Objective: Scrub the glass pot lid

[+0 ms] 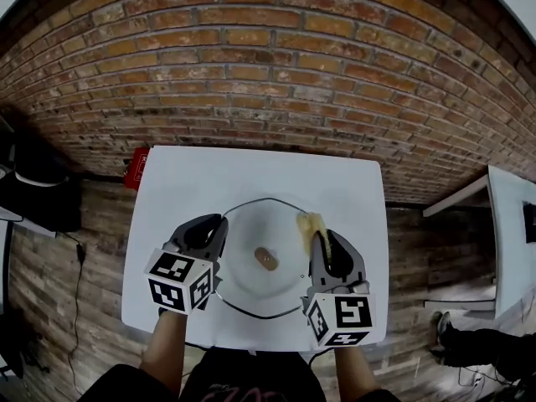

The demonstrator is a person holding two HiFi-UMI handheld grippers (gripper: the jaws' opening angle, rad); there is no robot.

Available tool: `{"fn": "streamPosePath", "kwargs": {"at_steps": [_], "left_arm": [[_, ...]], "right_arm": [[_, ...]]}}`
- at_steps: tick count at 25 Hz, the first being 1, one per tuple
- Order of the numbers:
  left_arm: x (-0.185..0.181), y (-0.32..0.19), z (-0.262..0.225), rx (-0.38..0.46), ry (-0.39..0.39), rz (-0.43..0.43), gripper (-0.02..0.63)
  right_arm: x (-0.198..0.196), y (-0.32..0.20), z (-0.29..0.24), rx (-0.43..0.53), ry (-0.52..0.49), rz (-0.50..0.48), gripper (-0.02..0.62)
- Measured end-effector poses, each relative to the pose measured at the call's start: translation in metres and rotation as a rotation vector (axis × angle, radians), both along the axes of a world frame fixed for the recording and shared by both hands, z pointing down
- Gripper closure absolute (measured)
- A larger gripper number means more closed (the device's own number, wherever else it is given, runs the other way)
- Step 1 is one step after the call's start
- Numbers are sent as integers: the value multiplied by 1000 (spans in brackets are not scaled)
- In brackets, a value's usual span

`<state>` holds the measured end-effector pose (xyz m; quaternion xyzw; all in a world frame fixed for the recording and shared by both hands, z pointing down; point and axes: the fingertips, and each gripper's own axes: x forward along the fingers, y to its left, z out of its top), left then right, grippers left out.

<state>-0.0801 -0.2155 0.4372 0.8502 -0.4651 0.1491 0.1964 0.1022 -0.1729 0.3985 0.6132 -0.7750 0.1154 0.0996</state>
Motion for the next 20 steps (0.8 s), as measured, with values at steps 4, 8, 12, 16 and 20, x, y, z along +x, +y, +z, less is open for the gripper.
{"fn": "streamPosePath", "kwargs": {"at_steps": [4,8,12,16,20], "left_arm": [[14,-4,-37,81,-24,11,581],[29,-5,-78,170,-24,30,583],[34,-4,-123,281,-34,16,584],[31,-3,-165,399,-30,-17,584],[22,-11,-204,490,-26,-62,584]], "right_arm": [[2,-5,-38,70,-25,9,537],[4,-7,-73,141,-23,12,537],[6,-8,-108,223,-23,4,537],[8,-9,-140,297,-38,-4,537],[10,-17,-171,347,-29,-2,537]]}}
